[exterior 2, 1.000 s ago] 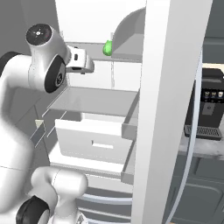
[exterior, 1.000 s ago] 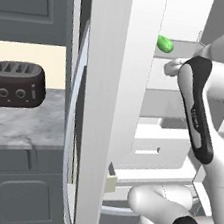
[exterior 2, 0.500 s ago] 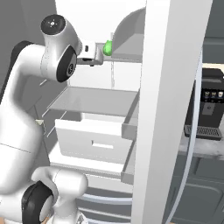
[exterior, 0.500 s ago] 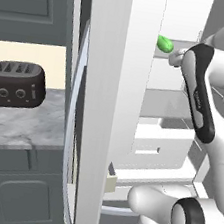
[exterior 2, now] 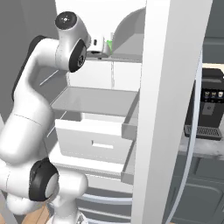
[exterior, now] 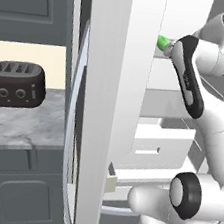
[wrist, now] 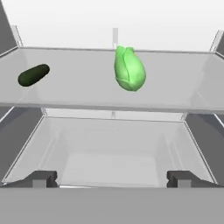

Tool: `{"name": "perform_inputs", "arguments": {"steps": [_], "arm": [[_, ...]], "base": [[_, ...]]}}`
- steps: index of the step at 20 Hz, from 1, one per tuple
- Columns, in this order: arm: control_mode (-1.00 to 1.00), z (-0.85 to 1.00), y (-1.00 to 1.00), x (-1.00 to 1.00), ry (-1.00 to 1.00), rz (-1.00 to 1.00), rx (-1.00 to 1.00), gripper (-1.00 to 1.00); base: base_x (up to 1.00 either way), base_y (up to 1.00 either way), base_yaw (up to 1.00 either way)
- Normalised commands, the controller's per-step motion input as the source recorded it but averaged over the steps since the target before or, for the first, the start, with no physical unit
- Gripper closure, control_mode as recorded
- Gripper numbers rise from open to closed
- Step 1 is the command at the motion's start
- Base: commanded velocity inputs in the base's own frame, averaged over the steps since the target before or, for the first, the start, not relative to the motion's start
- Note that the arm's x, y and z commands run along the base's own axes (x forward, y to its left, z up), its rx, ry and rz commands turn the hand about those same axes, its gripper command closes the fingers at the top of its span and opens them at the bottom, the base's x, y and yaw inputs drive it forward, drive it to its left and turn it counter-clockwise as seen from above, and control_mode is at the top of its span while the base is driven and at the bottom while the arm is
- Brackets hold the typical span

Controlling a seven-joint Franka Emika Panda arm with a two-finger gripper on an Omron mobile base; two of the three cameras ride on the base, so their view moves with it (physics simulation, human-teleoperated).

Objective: Move the pickle and corn from the top shelf to the second highest shelf to make space. Then, place the pitcher from the counter on the cleared top shelf.

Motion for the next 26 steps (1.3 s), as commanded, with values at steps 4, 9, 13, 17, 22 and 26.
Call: {"name": "perform_inputs", "arguments": {"steps": [4, 9, 13, 17, 22, 26], "arm": [[-1.0, 0.0, -0.13, 0.79, 0.11, -0.01, 0.0, -1.0], [-1.0, 0.0, -0.16, 0.67, 0.1, 0.0, 0.0, -1.0], [-1.0, 0.03, -0.05, 0.59, 0.06, 0.0, 0.0, -1.0], [-1.0, 0.0, 0.0, 0.55, 0.05, 0.0, 0.0, -1.0], [-1.0, 0.0, -0.03, 0.53, 0.02, 0.0, 0.0, -1.0], [-1.0, 0.0, -0.13, 0.52, 0.0, 0.0, 0.0, -1.0]], "base": [[0.0, 0.0, 0.0], [0.0, 0.0, 0.0], [0.0, 0.0, 0.0], [0.0, 0.0, 0.0], [0.0, 0.0, 0.0], [0.0, 0.0, 0.0]]}}
